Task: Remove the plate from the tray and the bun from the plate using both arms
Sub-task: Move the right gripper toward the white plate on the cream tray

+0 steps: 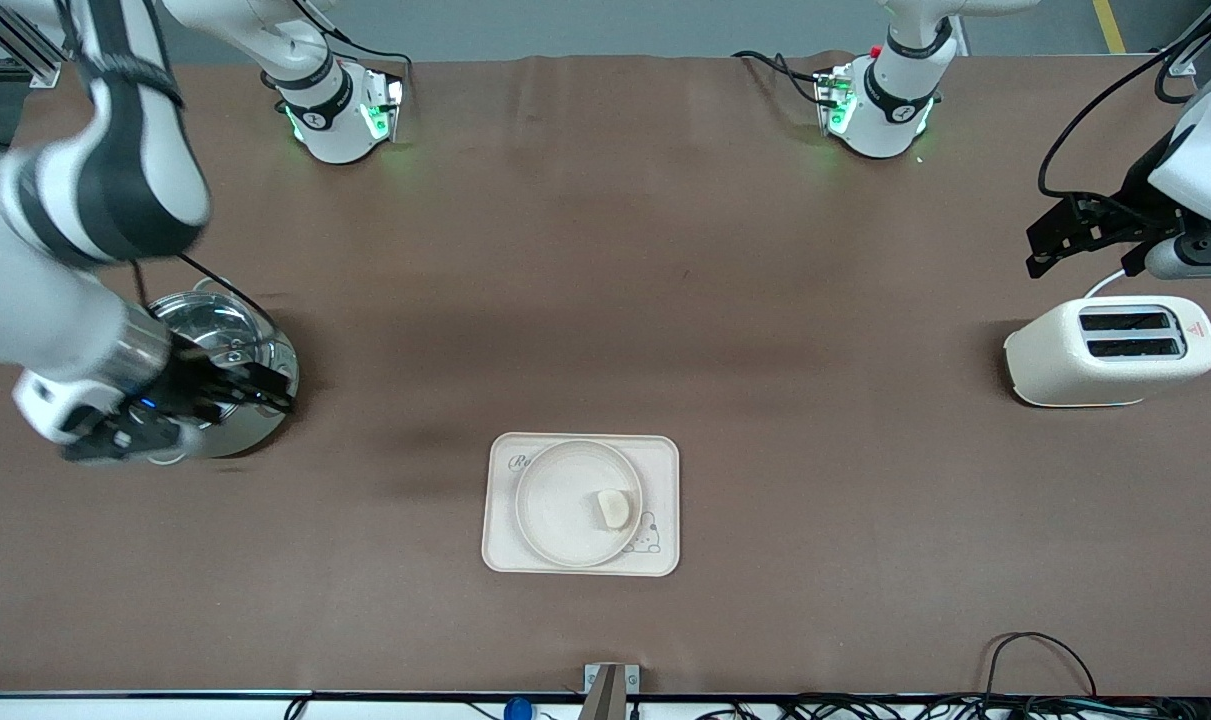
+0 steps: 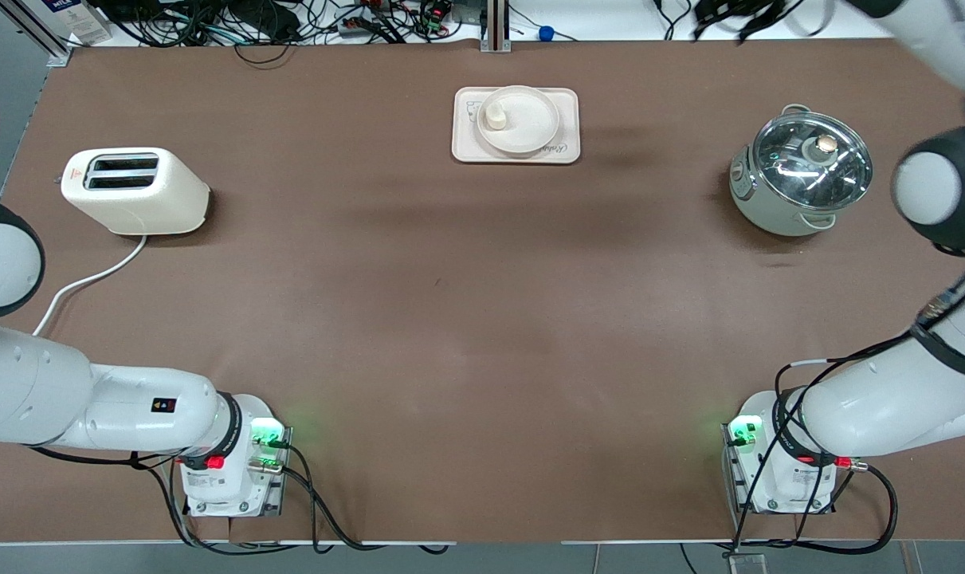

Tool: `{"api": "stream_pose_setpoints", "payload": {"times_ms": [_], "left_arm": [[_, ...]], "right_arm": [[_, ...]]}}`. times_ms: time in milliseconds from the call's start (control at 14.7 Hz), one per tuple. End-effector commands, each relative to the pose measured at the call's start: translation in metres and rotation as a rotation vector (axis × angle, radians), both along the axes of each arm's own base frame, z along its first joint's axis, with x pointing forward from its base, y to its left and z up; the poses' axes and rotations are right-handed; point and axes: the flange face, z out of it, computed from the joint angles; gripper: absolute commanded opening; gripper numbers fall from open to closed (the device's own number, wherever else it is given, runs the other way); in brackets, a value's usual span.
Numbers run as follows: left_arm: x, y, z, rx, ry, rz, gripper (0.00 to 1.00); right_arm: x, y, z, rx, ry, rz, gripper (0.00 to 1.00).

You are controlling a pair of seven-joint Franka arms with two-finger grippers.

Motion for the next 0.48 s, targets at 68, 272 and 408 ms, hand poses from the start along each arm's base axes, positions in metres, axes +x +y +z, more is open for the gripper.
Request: {"api": "stream_pose_setpoints", "payload": {"times_ms": [68,272,408], "left_arm": [[0.001,0.002,0.004,0.016,-0.004,-0.015,1.00],[0.000,0.001,0.004,0.017,-0.001,-0.019,1.00],[0.001,0.002,0.004,0.017,-0.001,-0.018,1.00]], "right_arm": [[0.036,0.073,-0.083,0.136,0.033,-0.074,1.00],[0.039,0.136,-0.135,0.207,0.054,-0.189,1.00],[0.031,0.176,-0.183,0.207,0.031,-0.183,1.00]]}}
